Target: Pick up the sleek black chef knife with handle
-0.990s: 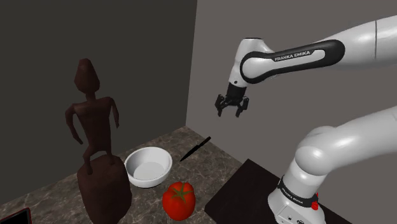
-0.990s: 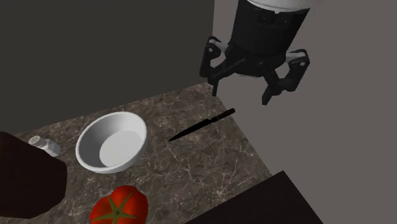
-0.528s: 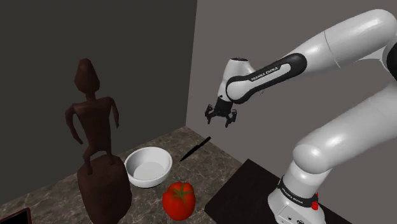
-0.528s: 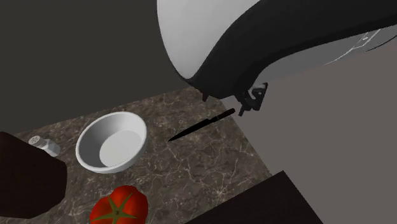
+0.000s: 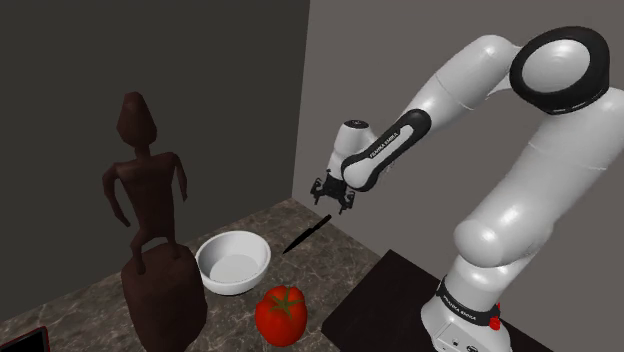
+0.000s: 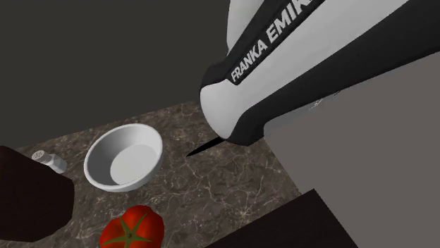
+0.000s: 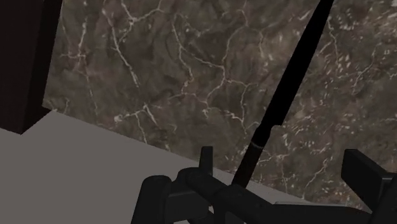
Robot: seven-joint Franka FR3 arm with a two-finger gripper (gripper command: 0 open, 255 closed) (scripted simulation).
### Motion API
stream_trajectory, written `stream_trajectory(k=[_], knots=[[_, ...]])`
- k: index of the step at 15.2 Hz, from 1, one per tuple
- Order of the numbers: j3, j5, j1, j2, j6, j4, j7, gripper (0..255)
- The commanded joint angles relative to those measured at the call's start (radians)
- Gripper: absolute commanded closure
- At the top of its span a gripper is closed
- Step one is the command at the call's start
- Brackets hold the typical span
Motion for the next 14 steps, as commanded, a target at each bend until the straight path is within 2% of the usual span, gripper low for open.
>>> stream_trajectory(k=[1, 2, 4, 7, 9, 14], knots=[[0.011, -0.156, -0.043, 0.108, 0.068, 0.041, 0.189, 0], [0.0, -0.246, -0.051, 0.157, 0.09, 0.064, 0.289, 0], [-0.062, -0.414, -0.025, 0.251, 0.125, 0.118, 0.483, 0], [-0.199, -0.587, 0.07, 0.378, 0.17, 0.207, 0.72, 0], [-0.276, -0.651, 0.128, 0.45, 0.197, 0.262, 0.835, 0], [-0.351, -0.728, 0.19, 0.525, 0.248, 0.293, 0.915, 0]])
